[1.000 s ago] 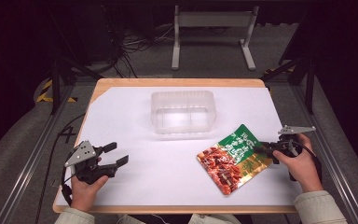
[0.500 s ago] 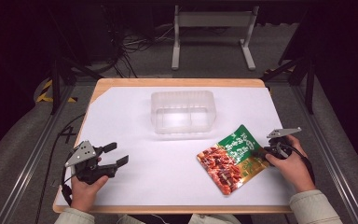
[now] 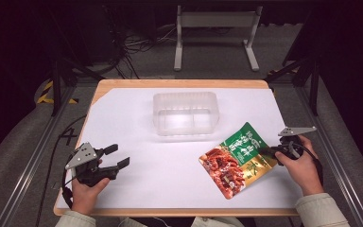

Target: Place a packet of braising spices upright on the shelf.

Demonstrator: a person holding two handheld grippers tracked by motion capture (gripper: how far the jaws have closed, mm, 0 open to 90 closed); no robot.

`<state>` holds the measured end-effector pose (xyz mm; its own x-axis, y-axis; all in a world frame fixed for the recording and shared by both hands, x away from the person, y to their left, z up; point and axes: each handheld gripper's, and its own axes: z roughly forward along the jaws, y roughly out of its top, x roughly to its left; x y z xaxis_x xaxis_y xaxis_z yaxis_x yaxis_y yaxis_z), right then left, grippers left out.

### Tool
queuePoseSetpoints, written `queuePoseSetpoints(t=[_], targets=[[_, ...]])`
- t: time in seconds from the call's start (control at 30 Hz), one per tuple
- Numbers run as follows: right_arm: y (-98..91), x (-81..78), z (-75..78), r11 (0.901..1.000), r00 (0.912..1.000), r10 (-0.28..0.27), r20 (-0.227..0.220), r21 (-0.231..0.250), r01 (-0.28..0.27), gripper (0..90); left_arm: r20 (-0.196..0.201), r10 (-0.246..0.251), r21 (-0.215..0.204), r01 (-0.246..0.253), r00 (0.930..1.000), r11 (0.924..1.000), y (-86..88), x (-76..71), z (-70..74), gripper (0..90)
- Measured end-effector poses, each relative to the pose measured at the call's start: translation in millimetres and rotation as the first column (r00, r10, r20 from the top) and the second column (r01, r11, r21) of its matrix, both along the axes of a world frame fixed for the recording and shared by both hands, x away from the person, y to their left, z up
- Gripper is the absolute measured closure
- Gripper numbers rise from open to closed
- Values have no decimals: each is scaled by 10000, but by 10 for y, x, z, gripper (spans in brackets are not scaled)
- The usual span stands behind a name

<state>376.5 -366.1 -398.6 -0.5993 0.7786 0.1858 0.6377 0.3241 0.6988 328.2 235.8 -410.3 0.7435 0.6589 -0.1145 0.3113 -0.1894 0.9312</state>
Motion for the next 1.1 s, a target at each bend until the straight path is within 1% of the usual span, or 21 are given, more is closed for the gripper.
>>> queuePoseSetpoints(t=[0.1, 0.23, 0.33, 0.37, 0.4, 0.43, 0.5, 0.7, 0.83, 0.93, 1.03, 1.1], targets=[[-2, -41, 97, 9997, 9999, 33, 106, 235, -35, 900, -2, -10, -34, 10, 10000, 10000, 0, -1, 2, 301], [23, -96, 209, 9994, 9992, 150, 360, 297, -161, 900, 13, -18, 10, 18, 10000, 10000, -2, 2, 2, 301], [31, -112, 241, 9993, 9989, 194, 426, 311, -208, 900, -1, -4, -10, 4, 10000, 10000, -4, 2, 2, 301], [44, -134, 284, 9991, 9984, 251, 501, 322, -268, 900, 2, 17, -8, -17, 10000, 10000, -5, 3, 1, 301], [69, -168, 352, 9986, 9970, 366, 680, 346, -390, 900, 0, 12, -7, -12, 10000, 10000, -5, 3, 1, 301], [83, -188, 388, 9983, 9965, 446, 714, 337, -471, 900, 3, 22, -12, -22, 10000, 10000, -6, 3, 1, 301], [112, -228, 459, 9978, 9944, 581, 882, 270, -607, 900, 13, 22, -22, -22, 10000, 10000, -7, 1, 1, 301], [206, -327, 645, 9941, 9876, 977, 1229, 344, -1026, 900, -7, 26, -19, -26, 10000, 10000, -8, 2, 0, 301], [284, -387, 762, 9901, 9807, 1287, 1473, 365, -1355, 900, -28, 40, -63, -40, 10000, 10000, -19, 2, -4, 301], [319, -410, 832, 9854, 9758, 1528, 1562, 506, -1624, 900, -11, 26, -30, -26, 10000, 10000, -10, 4, -1, 301], [353, -437, 919, 9782, 9697, 1807, 1646, 726, -1946, 900, -19, 44, -32, -44, 10000, 10000, -7, 3, -1, 301], [375, -451, 968, 9753, 9665, 1912, 1713, 776, -2067, 900, -22, 50, -37, -50, 10000, 10000, -8, 4, -2, 301]])
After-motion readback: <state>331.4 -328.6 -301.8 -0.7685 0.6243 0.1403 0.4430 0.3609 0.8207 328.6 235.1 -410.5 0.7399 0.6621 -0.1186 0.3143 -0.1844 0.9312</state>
